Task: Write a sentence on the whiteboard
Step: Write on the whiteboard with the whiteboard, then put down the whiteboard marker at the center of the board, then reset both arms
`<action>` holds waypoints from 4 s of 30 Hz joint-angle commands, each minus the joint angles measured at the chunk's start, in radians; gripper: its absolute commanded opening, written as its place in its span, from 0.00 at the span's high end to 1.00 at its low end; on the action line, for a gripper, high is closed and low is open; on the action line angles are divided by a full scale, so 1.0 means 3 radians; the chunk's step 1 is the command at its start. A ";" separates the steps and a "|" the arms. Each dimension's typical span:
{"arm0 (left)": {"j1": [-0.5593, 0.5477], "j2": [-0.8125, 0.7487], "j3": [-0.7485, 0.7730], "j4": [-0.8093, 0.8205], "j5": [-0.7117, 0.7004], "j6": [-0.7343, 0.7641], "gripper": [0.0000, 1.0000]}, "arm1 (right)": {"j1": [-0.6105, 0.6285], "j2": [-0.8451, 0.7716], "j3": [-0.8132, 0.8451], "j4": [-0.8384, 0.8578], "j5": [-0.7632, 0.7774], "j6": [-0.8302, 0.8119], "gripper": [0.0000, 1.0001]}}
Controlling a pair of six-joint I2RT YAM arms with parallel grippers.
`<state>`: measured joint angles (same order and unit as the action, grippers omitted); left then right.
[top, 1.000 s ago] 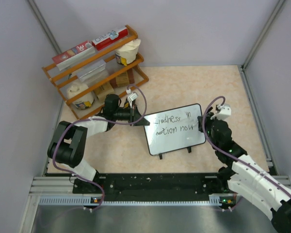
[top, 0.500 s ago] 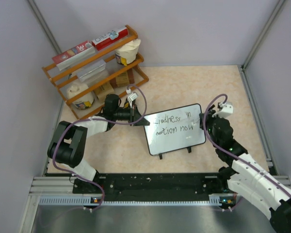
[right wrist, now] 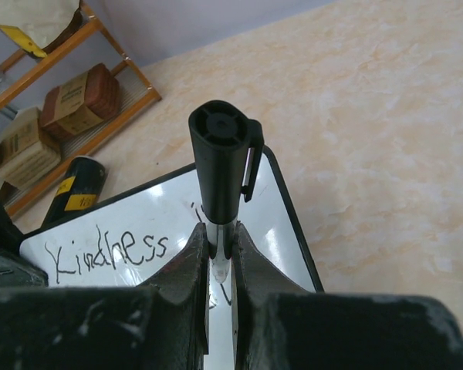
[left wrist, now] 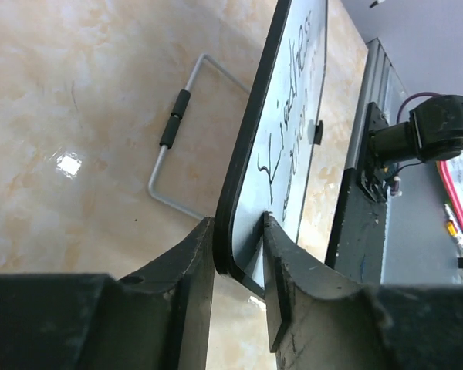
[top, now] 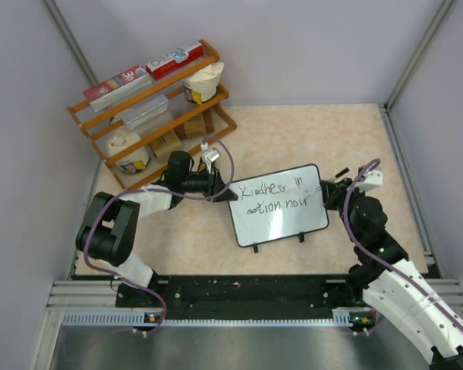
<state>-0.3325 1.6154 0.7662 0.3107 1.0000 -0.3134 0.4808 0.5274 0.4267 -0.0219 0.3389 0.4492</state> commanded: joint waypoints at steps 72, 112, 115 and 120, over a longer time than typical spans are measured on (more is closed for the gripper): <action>-0.0022 -0.3600 -0.1046 -0.0417 -0.3231 -0.0014 0.01 | -0.0028 -0.1262 -0.0763 -0.2668 -0.1447 0.2476 0.57; -0.0022 -0.3283 -0.1163 -0.0514 -0.3625 0.0006 0.01 | -0.0033 -0.0331 0.0424 -0.0756 0.0153 -0.0182 0.01; -0.0017 -0.3283 -0.1194 -0.0504 -0.3676 0.0057 0.01 | -0.0028 -0.0397 0.0276 -0.0211 0.0261 -0.0540 0.01; -0.0022 -0.3319 -0.1224 -0.0494 -0.3701 0.0145 0.01 | -0.0028 -0.0444 -0.0077 0.0589 0.0210 -0.1229 0.01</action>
<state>-0.3386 0.6308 0.4110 0.1417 -0.0788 -0.3058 0.4808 0.4034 0.4656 -0.1207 0.3855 0.3126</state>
